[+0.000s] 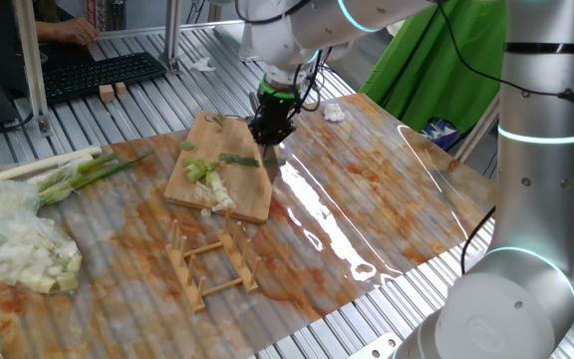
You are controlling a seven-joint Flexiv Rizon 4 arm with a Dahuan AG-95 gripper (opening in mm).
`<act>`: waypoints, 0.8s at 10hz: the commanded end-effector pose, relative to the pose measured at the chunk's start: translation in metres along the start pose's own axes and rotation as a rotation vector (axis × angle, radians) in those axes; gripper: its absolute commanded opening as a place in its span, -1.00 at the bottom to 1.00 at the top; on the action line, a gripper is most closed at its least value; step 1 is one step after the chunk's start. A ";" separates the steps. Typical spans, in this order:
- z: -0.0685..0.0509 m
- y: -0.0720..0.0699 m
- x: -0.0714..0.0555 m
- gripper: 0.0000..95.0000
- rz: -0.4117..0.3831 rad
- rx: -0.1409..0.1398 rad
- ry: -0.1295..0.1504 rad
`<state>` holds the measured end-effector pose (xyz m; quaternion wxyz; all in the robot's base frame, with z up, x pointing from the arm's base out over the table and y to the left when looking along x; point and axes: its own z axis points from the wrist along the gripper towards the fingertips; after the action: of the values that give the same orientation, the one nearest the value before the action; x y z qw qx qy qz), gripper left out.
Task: Chop the scallions
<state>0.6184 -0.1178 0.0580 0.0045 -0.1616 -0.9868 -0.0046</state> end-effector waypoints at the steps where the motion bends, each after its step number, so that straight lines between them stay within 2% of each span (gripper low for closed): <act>1: 0.001 -0.006 -0.003 -1.00 -0.005 -0.003 -0.003; 8: 0.013 -0.012 0.000 -1.00 0.004 -0.008 -0.015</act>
<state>0.6120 -0.1298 0.0411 -0.0045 -0.1649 -0.9863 -0.0077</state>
